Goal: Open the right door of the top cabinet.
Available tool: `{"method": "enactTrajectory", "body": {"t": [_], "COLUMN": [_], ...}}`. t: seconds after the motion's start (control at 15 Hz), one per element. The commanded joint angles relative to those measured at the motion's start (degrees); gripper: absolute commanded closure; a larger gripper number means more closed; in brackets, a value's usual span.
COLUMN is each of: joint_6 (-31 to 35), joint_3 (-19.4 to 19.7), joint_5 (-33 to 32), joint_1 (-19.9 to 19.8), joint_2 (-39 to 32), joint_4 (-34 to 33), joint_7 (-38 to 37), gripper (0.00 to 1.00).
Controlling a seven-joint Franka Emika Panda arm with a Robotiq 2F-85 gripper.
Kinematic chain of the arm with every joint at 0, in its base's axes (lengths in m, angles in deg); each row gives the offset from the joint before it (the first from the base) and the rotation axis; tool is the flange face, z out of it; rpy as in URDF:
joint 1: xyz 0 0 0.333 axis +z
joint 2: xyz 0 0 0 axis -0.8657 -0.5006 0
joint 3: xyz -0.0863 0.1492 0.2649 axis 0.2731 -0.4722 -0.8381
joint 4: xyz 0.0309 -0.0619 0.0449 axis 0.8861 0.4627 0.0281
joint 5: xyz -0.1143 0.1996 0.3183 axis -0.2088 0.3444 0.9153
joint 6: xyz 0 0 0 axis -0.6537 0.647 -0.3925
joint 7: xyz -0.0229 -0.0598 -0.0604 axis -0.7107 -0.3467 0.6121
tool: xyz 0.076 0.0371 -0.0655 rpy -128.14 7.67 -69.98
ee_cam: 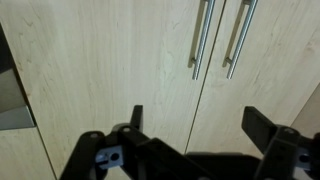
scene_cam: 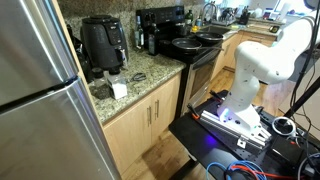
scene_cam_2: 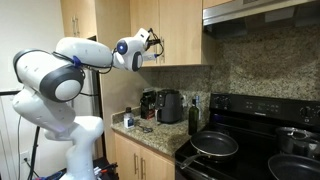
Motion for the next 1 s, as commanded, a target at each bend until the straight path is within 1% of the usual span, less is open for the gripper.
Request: {"method": "enactTrajectory", "body": {"t": [0.0,0.13,0.27,0.33,0.4,0.47,0.6,0.73,0.8,0.87,0.93], "joint_6": [-2.9,-6.04,-6.25,-4.89,-4.76,-4.99,-4.94,-4.93,-5.13,-4.44,-3.01], "joint_3": [-1.02,-2.5,-3.38,-3.96,-4.0,-3.28,-3.42,-3.43,-4.01,-3.95,-3.22], "joint_5": [-2.41,-2.04,0.17,1.63,2.81,0.76,2.11,2.26,2.76,3.24,4.94], "joint_1": [-0.08,0.19,0.78,-0.34,-0.32,1.05,1.02,0.94,-0.5,-0.8,-0.45], "joint_2": [-4.82,-9.2,-15.65,-19.46,-21.02,-14.59,-18.9,-20.25,-20.9,-21.89,-24.49], "joint_4": [-0.73,-2.88,-7.36,-10.0,-11.54,-5.79,-9.42,-10.74,-10.83,-11.28,-13.44], "joint_7": [0.24,0.39,-0.71,-1.86,-2.87,-0.98,-2.11,-2.65,-3.1,-3.52,-4.97], "gripper": [0.0,0.0,0.0,0.0,0.0,0.0,0.0,0.0,0.0,0.0,0.0]}}
